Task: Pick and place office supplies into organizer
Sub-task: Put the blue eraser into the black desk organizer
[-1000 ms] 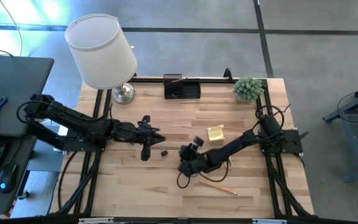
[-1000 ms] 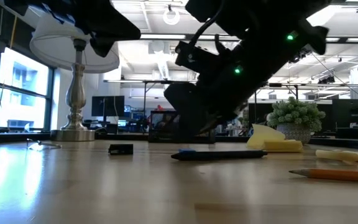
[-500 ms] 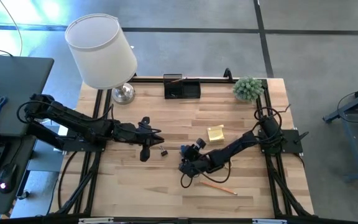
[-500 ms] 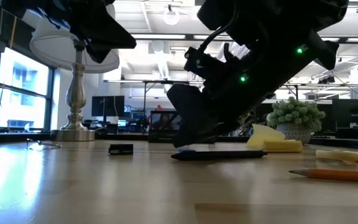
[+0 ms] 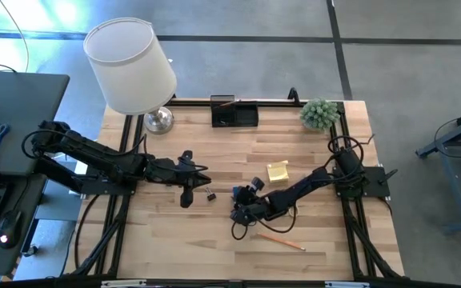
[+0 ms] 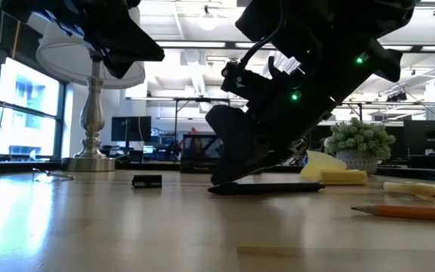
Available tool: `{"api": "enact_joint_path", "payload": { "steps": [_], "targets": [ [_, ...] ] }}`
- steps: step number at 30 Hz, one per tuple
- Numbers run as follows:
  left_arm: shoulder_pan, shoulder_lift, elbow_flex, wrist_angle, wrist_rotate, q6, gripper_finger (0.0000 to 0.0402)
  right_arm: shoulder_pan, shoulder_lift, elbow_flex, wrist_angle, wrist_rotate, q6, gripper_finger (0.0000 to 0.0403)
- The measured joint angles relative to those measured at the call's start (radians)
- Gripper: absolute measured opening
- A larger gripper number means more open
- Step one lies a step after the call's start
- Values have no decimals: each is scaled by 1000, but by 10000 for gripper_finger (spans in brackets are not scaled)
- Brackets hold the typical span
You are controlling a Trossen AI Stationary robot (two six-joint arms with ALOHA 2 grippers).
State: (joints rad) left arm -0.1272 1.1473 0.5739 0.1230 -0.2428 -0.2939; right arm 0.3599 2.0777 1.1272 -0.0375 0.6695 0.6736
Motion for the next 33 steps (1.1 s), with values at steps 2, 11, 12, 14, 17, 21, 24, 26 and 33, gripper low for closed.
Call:
{"api": "enact_joint_path", "payload": {
  "steps": [2,11,12,14,17,21,24,26,33],
  "targets": [
    [0,0,0,0,0,0,23,0,0,2,-29,-2,-1,138],
    [0,0,0,0,0,-2,24,0,-1,2,-76,-9,-46,74],
    [0,0,0,0,0,-2,24,0,-2,2,-82,-13,-50,65],
    [0,0,0,-1,0,-2,24,0,-2,2,-95,-20,-51,47],
    [0,0,0,-9,0,-3,24,0,-2,2,-112,-25,-53,31],
    [0,1,0,-14,0,-3,24,0,-1,2,-131,-32,-53,26],
    [0,1,0,-14,0,-7,24,0,-1,2,-136,-30,-54,35],
    [0,1,0,-14,0,-7,24,1,0,2,-137,-22,-55,44],
    [0,1,0,-14,7,-8,24,10,2,1,-155,28,-73,80]
  ]
}}
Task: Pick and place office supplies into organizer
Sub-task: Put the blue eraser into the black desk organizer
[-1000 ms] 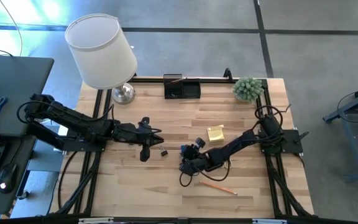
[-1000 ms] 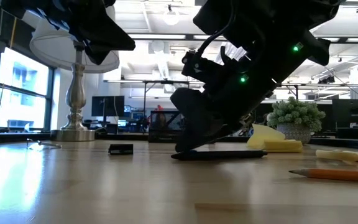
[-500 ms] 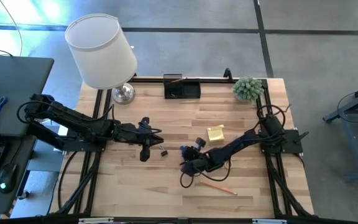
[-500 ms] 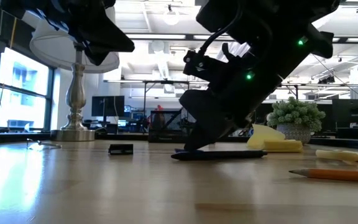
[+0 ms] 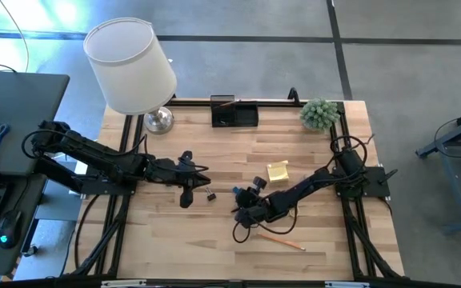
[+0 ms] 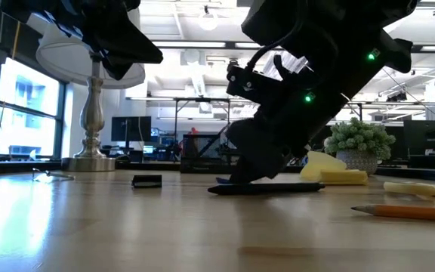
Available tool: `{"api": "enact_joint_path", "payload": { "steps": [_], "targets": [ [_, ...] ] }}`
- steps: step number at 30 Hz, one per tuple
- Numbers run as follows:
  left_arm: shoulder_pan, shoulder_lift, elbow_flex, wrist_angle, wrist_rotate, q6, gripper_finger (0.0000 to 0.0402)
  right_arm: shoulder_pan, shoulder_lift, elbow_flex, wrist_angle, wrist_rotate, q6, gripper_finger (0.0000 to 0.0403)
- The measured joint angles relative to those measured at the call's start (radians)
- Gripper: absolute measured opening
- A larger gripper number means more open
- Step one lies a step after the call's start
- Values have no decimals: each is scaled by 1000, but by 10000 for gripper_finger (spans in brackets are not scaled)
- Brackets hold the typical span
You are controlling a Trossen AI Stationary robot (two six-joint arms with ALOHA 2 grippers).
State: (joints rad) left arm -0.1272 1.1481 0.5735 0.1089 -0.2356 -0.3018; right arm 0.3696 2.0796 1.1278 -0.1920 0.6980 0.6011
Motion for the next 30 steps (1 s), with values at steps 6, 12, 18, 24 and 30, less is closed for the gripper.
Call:
{"api": "enact_joint_path", "payload": {
  "steps": [6,12,18,24,30],
  "targets": [
    [0,0,0,-2,0,-3,24,6,0,-1,-32,41,4,104],
    [0,0,0,-3,0,-3,24,6,0,-1,-46,53,8,118],
    [-20,0,0,-3,-8,-2,24,4,0,-1,-73,57,48,119],
    [-33,0,0,3,-15,2,23,2,0,-18,-56,87,157,120],
    [-33,0,0,3,-18,1,23,-30,-10,-132,208,4,161,119]
  ]
}}
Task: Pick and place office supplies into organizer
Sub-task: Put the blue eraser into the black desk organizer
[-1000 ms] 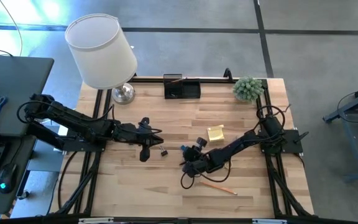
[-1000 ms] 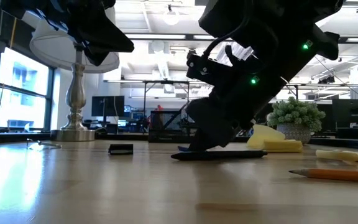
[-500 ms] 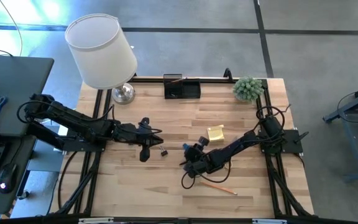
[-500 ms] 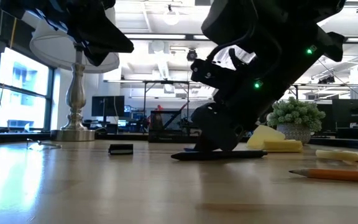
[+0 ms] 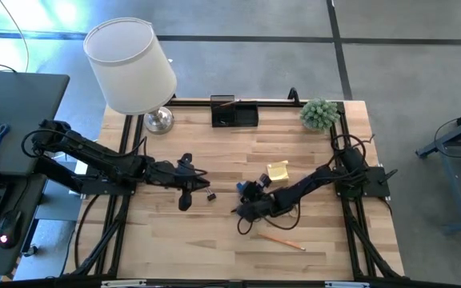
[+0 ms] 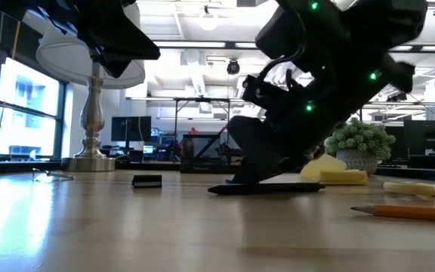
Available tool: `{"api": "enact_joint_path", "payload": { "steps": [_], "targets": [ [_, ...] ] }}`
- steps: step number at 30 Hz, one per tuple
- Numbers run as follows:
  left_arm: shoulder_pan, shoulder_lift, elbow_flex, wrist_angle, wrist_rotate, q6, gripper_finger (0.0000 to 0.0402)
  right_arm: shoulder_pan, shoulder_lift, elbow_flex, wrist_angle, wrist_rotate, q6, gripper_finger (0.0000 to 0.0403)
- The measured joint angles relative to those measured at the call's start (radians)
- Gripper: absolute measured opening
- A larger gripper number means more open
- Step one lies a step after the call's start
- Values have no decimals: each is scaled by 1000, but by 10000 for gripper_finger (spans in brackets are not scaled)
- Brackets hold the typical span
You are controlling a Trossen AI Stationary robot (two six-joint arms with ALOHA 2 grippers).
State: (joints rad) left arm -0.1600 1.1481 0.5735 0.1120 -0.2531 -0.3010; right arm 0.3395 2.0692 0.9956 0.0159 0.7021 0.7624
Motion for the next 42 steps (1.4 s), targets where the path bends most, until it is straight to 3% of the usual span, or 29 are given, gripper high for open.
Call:
{"api": "enact_joint_path", "payload": {
  "steps": [3,10,18,23,27,31,34,42],
  "targets": [
    [0,0,0,0,0,-3,23,-5,-6,-45,98,-11,-9,119],
    [0,0,0,0,0,1,23,-2,-65,-66,100,-41,-87,106],
    [0,0,0,-10,1,1,23,2,-204,-69,-7,-7,-161,55],
    [0,0,0,-11,2,1,24,2,-335,-69,-98,81,-220,54],
    [0,0,0,-10,2,6,24,-24,-420,-68,-94,161,-356,65],
    [1,0,0,-8,2,8,24,-114,-462,-66,-34,176,-575,67],
    [1,0,0,-8,-1,15,24,-196,-461,-66,35,87,-716,67],
    [1,-1,0,-15,-1,16,24,-460,-432,-61,277,-393,-1026,68]
  ]
}}
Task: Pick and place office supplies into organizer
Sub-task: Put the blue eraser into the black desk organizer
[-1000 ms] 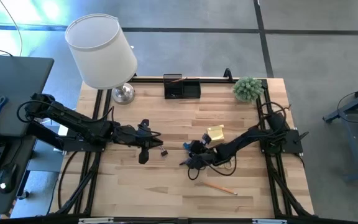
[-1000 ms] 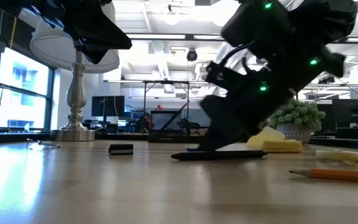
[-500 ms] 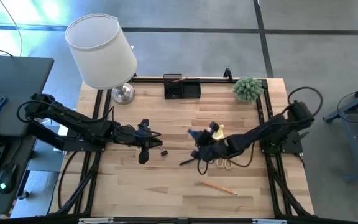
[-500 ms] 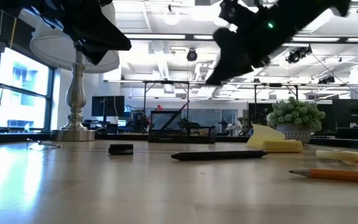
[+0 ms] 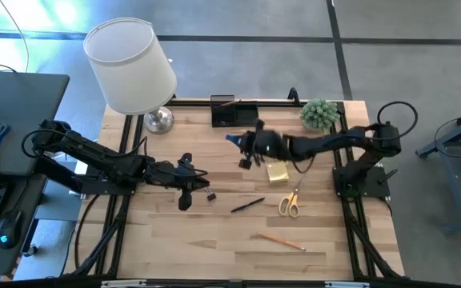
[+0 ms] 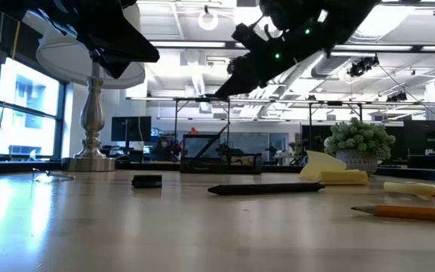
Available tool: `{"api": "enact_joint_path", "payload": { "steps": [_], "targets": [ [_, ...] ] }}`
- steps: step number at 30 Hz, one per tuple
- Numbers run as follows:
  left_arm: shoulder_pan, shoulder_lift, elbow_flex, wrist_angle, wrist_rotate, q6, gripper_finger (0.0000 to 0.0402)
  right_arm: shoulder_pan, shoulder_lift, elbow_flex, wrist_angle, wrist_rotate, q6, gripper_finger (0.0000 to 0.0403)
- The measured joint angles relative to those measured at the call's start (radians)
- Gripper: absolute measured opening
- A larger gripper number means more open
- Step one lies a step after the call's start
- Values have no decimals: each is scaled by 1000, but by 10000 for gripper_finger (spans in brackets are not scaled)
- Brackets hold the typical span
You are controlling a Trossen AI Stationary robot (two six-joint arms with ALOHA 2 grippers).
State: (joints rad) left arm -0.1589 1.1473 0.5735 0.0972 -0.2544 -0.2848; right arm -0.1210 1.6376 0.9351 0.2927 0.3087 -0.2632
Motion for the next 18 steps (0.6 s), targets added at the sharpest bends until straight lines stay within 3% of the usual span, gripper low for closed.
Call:
{"api": "enact_joint_path", "payload": {
  "steps": [3,9,18],
  "targets": [
    [2,0,0,-4,0,0,24,-93,1,1,19,-107,-88,68],
    [2,0,0,-20,-27,22,24,-246,4,2,84,-221,-54,69],
    [2,0,0,-19,-79,26,24,-277,69,120,69,-264,-45,69]
  ]
}}
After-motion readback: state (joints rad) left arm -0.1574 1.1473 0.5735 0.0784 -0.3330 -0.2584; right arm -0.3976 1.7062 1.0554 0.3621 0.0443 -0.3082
